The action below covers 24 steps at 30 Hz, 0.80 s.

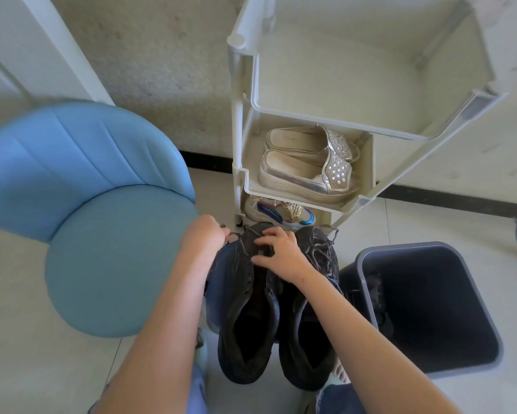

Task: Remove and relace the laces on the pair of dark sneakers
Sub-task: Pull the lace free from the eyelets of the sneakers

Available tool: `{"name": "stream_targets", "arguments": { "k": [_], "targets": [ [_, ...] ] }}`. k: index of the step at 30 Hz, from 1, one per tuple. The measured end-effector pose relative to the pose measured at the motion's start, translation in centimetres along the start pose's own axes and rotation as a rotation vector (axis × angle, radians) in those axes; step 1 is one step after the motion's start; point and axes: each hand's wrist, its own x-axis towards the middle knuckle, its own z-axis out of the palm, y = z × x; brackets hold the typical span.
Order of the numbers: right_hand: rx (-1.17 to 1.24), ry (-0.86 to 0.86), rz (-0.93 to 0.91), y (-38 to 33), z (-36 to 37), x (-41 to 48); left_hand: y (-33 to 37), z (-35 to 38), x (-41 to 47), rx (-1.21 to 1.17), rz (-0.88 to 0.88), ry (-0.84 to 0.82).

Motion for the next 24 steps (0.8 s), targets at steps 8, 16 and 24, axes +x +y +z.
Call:
{"name": "stream_targets", "arguments": {
  "k": [8,16,24],
  "targets": [
    [0.153,0.132,0.127,-0.2,-0.1,0.7,1.2,0.8,-1.2,-0.282,0.208,0.226],
    [0.799,0.121,0.138,-3.6,-2.2,-0.1,3.5,0.1,-3.2,-0.817,0.338,0.136],
    [1.31,0.206,-0.25,-7.8,-5.5,-2.3,5.1,-1.4,-6.4,-1.089,0.359,0.089]
  ]
}}
